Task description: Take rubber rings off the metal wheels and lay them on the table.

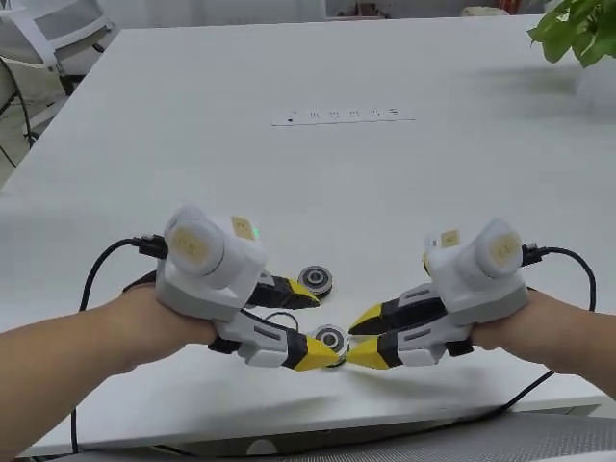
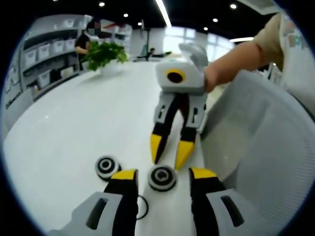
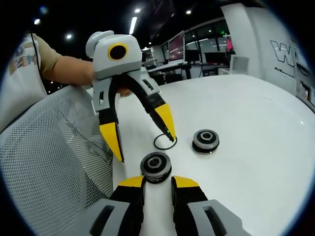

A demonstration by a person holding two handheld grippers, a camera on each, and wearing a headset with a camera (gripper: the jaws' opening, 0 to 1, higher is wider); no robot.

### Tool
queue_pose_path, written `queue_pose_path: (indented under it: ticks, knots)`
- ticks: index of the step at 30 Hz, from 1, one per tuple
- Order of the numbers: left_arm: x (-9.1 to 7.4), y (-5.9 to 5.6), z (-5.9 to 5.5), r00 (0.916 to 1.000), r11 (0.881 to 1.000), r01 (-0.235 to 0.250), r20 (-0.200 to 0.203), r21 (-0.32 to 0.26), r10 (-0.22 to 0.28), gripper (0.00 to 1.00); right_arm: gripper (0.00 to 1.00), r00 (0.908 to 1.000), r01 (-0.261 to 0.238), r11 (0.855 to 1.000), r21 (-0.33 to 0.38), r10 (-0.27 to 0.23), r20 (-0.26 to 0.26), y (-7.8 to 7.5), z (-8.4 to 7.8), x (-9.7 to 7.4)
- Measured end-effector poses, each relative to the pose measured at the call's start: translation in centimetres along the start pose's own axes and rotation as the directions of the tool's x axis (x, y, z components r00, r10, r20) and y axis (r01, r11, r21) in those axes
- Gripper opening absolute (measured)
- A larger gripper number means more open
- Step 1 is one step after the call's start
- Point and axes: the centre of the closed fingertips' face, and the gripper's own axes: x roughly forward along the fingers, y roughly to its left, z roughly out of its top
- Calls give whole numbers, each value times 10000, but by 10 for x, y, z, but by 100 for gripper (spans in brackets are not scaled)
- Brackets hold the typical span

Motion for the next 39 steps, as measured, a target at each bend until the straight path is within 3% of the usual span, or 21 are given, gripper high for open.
queue_pose_path:
  ticks: [13,17,23,27,35,39]
  knots:
    - [11,-3,-10,9996,9999,121,-253,36,-120,26,14,10000,1,10000,-70,-1,-7,-3,-3,3]
    - [12,-2,-14,9991,9997,20,-430,229,-10,21,13,10000,44,10000,-46,-44,44,-3,-3,3]
    - [10,3,-12,9992,9995,-251,-291,205,257,16,12,9999,108,9999,-132,-108,22,-4,-3,3]
    - [10,3,-12,9978,9941,-529,-355,943,564,14,6,10000,67,9997,-232,-68,-36,1,-3,1]
    - [11,3,-12,9964,9933,-784,-261,845,808,14,3,9996,119,9999,66,-117,-253,-1,-5,-1]
    - [15,2,-10,9958,9871,-826,-287,1374,873,14,1,9994,76,9992,386,-63,-326,0,-5,-2]
